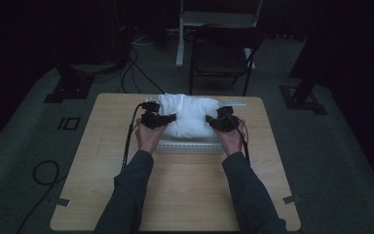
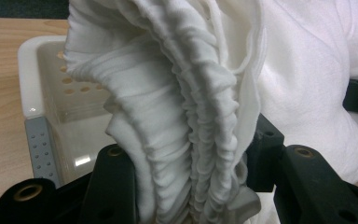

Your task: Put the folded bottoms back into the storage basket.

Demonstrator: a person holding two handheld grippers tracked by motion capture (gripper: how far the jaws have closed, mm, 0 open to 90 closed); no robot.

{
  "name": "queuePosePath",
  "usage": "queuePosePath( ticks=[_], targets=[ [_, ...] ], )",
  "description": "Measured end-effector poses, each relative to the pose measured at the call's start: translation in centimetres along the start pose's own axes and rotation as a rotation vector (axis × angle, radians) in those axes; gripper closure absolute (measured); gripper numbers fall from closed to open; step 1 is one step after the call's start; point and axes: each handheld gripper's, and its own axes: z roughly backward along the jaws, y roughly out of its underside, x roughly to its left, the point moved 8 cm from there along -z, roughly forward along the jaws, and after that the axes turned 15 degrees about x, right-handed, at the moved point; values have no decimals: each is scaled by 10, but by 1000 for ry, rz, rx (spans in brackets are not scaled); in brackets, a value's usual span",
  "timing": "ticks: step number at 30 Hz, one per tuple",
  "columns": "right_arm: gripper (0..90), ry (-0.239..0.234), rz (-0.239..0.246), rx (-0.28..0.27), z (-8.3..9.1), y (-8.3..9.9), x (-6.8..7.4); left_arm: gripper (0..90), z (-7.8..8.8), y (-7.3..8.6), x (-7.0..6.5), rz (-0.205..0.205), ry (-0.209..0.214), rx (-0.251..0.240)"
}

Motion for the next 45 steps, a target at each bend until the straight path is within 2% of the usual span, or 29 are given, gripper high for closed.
queuePosePath(
  ticks=[21, 26, 27, 29, 31, 32, 33, 34, 35, 38, 40, 42, 43, 45],
  targets=[
    [675, 12, 1, 30, -9, 3, -2, 555, -12, 4, 4, 7, -17, 35],
    [675, 23, -4, 63, -16, 9, -3, 551, -20, 9, 5, 10, -41, 72],
    [674, 25, -6, 72, -18, 10, -3, 551, -28, 15, 7, 14, -65, 110],
    [661, 39, -13, 128, -25, 18, -3, 502, -33, 20, 8, 0, -104, 143],
    [590, 58, -23, 196, -31, 26, -6, 422, -36, 25, 11, -1, -123, 161],
    [495, 73, -25, 226, -33, 29, -7, 368, -34, 26, 12, -4, -118, 151],
    [411, 103, -23, 226, -33, 31, -10, 351, -31, 27, 14, -6, -122, 128],
    [360, 137, -18, 198, -30, 30, -13, 301, -26, 27, 17, -2, -131, 105],
    [325, 160, -18, 164, -24, 28, -16, 283, -20, 27, 18, 0, -117, 79],
    [304, 177, -8, 51, 0, 20, -17, 275, 3, 25, 21, -5, -97, -19],
    [304, 200, 6, 5, 14, 18, -19, 276, 18, 26, 24, 1, -93, -74],
    [308, 213, -3, -26, 24, 20, -24, 277, 33, 28, 28, 5, -99, -122],
    [309, 220, -12, -34, 27, 22, -27, 277, 37, 31, 31, 7, -113, -127],
    [309, 217, -24, -41, 30, 25, -31, 277, 37, 31, 31, 7, -113, -127]
  ],
)
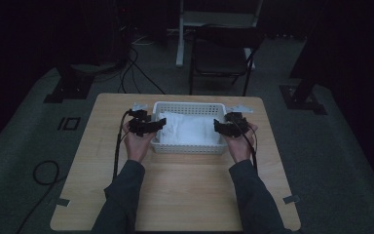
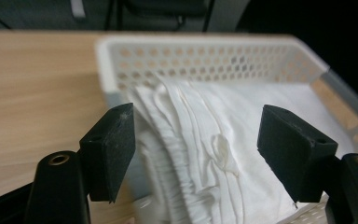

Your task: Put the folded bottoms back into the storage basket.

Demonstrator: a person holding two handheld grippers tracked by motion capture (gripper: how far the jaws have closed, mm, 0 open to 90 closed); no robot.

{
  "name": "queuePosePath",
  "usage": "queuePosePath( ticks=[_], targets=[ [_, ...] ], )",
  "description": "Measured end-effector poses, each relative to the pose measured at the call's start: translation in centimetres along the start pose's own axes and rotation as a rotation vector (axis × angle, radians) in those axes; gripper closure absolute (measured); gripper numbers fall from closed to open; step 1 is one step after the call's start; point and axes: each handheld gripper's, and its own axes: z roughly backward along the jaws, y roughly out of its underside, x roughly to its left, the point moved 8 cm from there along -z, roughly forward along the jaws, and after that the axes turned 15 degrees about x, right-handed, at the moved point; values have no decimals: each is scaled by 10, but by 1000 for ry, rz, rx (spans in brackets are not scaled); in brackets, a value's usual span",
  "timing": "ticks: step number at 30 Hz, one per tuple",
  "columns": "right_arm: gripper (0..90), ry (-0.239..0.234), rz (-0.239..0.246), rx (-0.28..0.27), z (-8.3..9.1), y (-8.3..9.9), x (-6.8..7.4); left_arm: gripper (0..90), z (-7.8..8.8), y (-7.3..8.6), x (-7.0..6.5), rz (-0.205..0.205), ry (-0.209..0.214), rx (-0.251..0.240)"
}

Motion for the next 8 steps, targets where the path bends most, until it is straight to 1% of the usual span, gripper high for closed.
queuePosePath(
  ticks=[1, 3, 6, 8],
  targets=[
    [318, 4, -23, 1, 0, 6, -10, 278, 9, 6, 15, 35, -17, -5],
    [319, 2, -45, 6, -2, 11, -18, 277, 11, 9, 22, 54, -21, -7],
    [329, 2, -80, 15, -5, 19, -29, 277, 14, 13, 33, 70, -73, -14],
    [336, 5, -100, 13, -6, 23, -36, 277, 16, 15, 39, 82, -92, -26]
  ],
)
